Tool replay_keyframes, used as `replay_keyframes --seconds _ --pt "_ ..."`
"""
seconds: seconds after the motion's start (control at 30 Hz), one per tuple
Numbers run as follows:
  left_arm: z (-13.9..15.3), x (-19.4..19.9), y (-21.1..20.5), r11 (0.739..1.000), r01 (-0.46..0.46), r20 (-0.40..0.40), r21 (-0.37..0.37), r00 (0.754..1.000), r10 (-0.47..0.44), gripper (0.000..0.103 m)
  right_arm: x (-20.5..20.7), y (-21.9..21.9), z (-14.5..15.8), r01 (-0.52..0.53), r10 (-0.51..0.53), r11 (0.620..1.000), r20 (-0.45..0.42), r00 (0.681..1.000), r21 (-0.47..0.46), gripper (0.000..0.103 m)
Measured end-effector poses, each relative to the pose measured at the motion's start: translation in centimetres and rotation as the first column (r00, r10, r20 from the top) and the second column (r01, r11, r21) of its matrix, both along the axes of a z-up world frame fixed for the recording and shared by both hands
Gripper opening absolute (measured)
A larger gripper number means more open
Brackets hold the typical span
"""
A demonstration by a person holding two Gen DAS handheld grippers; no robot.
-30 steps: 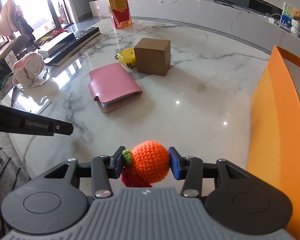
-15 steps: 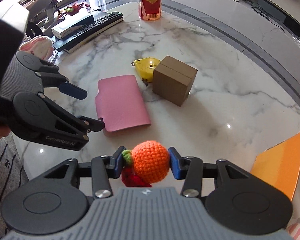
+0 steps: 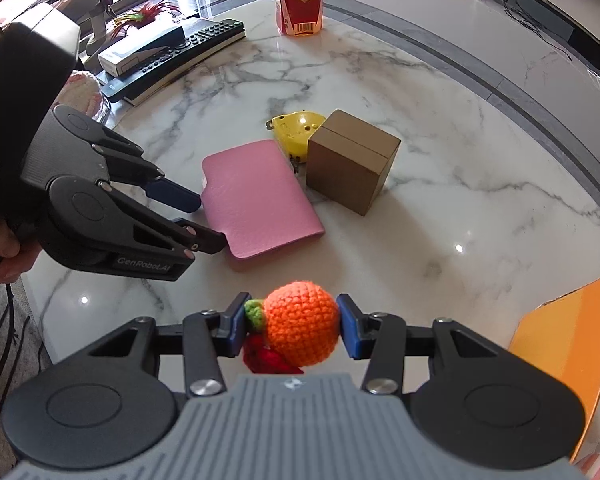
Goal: Organize objects
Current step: 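Grasp the pink wallet with the left tool while the right tool holds the fruit, then carry the pink wallet and knitted fruit with both tools toward the orange box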
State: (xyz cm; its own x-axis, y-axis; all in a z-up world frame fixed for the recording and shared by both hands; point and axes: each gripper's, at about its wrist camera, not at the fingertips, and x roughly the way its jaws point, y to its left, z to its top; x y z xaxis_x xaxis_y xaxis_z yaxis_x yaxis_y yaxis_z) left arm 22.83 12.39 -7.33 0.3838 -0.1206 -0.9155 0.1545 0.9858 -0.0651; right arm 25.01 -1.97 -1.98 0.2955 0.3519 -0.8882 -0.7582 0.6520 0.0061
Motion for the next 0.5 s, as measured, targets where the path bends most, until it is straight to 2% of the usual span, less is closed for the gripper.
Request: replay_keyframes --seconds 0.33,0.5 --pt "0.4 -6.5 -2.5 0.996 -0.082 -0.092 0.019 0.992 0.083 0.045 -3.6 -4.0 0.1 0.084 -0.084 0.996 -0.002 0.996 0.042 0.048" --pt "0.6 -8.7 -3.4 0.993 -0.107 -0.089 0.045 0.99 0.11 0.045 -6.1 -5.8 -1.2 0.109 -0.107 0.993 -0.035 0.994 0.046 0.048"
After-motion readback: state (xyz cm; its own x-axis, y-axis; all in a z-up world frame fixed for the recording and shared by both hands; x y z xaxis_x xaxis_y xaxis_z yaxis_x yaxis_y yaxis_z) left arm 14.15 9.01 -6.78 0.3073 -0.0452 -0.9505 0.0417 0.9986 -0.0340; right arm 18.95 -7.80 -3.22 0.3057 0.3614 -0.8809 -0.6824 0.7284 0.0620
